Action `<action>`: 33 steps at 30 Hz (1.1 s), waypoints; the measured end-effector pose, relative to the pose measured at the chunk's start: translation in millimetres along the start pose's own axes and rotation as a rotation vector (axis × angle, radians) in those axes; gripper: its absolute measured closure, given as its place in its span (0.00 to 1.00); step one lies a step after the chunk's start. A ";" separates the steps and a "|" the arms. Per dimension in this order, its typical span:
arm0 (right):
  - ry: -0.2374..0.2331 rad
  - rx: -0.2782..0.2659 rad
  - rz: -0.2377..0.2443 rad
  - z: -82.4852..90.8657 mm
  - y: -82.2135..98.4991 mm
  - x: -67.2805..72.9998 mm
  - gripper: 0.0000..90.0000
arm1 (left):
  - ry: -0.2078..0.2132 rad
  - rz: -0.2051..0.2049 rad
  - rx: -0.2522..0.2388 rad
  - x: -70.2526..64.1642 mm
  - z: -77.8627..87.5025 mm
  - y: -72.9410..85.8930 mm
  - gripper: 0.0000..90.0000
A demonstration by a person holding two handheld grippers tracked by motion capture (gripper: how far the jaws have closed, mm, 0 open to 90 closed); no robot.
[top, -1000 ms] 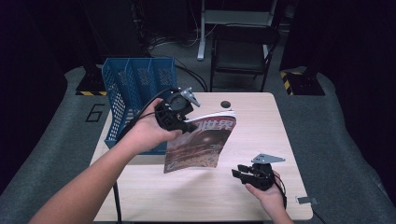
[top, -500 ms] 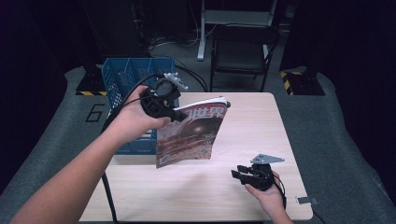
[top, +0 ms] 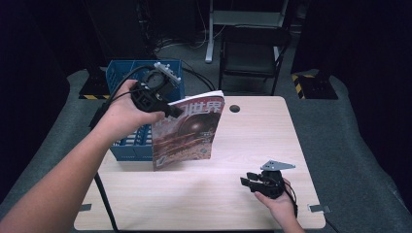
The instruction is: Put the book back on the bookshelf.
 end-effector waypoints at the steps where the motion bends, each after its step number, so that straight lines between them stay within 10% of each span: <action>1: 0.000 0.001 0.000 0.0 0.0 0.1 0.67 | -0.003 0.007 -0.003 3.3 1.8 0.6 0.93; 33: 0.004 0.004 0.003 -0.9 0.1 0.6 0.67 | -0.094 0.175 -0.056 54.9 30.7 17.1 0.93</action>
Point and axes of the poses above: each handheld gripper's, and its own axes: z roughly backward along the jaws, y roughly out of its underside, x roughly to its left, the point moved 2 cm from there along -z, roughly forward along the jaws, and after that the axes turned 8 degrees about z, right-handed, at the moved point
